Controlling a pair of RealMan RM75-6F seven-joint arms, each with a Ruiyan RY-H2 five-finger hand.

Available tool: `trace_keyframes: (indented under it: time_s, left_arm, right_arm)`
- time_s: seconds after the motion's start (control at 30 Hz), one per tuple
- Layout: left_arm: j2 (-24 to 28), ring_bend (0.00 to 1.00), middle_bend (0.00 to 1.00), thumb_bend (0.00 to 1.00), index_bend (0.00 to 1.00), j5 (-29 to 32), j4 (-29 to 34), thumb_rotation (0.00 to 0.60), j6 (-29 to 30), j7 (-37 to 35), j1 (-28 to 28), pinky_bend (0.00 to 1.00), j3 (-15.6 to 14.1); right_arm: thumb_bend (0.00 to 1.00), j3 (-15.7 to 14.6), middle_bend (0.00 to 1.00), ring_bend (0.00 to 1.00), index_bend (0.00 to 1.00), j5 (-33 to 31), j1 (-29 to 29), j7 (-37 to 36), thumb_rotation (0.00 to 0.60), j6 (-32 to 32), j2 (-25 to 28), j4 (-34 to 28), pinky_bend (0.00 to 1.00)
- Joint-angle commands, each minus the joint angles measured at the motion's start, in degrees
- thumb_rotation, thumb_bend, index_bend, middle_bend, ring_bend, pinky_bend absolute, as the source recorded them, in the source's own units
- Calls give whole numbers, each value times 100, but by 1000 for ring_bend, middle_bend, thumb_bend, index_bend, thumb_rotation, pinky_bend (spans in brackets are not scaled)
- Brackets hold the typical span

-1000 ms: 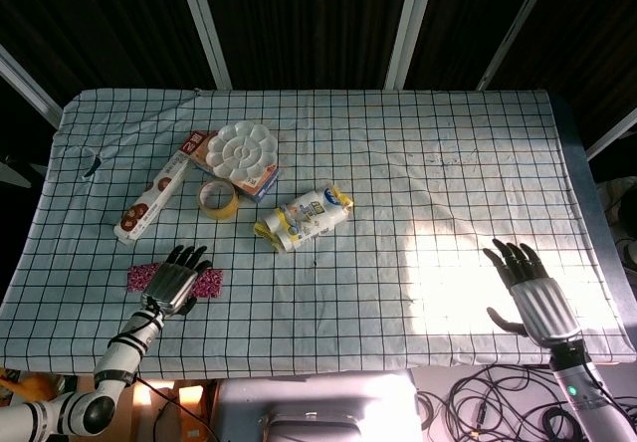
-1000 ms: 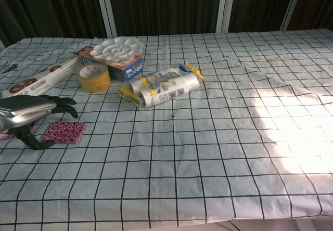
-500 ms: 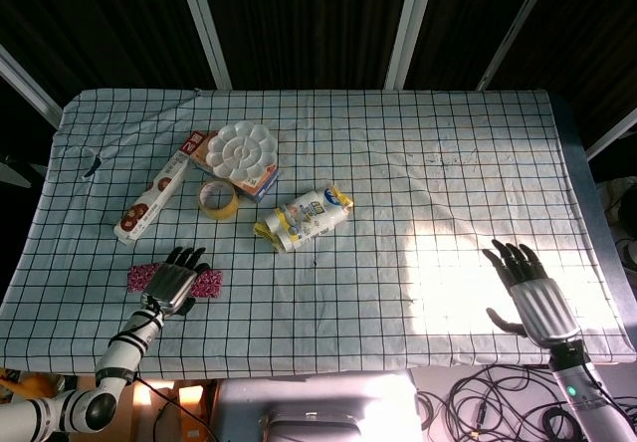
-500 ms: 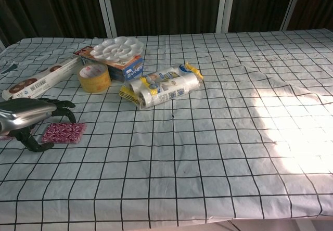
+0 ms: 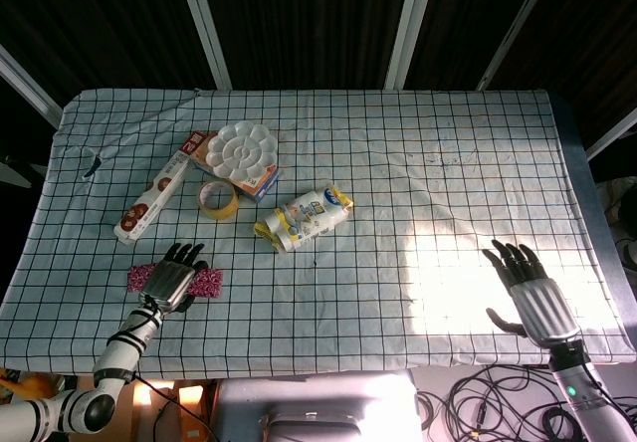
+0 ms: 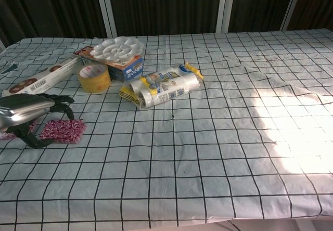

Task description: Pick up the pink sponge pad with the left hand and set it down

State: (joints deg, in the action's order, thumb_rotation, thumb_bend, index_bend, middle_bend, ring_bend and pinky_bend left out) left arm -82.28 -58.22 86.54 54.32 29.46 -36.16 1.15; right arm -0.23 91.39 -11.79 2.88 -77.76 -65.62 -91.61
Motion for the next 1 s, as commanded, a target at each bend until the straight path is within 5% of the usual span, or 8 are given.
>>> trace_keyframes:
  time_s: [0.03,0.37,0.6,1.0]
  left_arm:
    - [64,0,31,367,446,-109,62,600,104,-85,62,0,-10]
    - [799,0,42,365,463,-648,661,600,835,-189,628,0,-401]
    - [852,0,43,368,446,-881,493,600,950,-506,1048,0,-730]
    - [688,0,15,351,49,-1062,303,600,879,-699,1288,0,-759]
  right_arm:
    - [194,1,0,0,0,-1,2,0,600,-3,-1,3,0]
    - [194,-5,0,0,0,3,25,14,600,-24,-4,5,0]
    - [194,-6,0,0,0,-7,2,105,600,37,-56,-6,0]
    - [194,-14,0,0,0,-9,-12,186,600,74,-91,-27,0]
